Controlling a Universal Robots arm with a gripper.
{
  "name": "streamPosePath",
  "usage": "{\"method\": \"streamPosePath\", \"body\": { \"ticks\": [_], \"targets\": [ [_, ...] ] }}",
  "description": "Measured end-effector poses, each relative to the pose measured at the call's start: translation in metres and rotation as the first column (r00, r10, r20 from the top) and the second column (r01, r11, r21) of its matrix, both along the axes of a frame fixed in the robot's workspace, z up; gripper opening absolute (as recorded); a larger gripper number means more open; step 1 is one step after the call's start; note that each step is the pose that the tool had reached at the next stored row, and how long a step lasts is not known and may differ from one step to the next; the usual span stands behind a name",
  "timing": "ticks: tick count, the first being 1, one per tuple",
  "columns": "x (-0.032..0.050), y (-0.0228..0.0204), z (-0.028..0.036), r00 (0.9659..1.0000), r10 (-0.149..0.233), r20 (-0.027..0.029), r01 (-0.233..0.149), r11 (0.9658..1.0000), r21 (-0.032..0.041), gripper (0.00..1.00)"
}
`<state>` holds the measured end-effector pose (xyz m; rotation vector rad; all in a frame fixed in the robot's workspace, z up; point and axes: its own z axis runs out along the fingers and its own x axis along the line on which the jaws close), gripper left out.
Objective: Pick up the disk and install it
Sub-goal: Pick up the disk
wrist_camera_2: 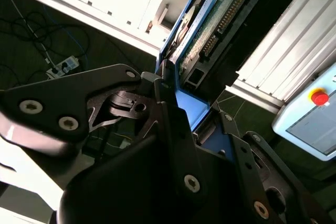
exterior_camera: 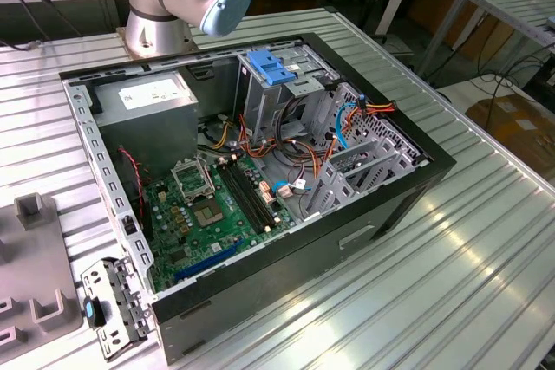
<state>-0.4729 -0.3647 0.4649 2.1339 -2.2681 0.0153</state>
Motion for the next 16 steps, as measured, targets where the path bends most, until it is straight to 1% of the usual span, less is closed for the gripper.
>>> {"method": "streamPosePath", "body": {
  "ticks": [14,16],
  "targets": [
    [0.0,0.0,0.0129,1.0,0.0,-0.0035,0.0,1.0,-0.0001,0.37],
    [0.0,0.0,0.0271,1.0,0.0,-0.0067,0.0,1.0,-0.0001,0.37]
  ]
}}
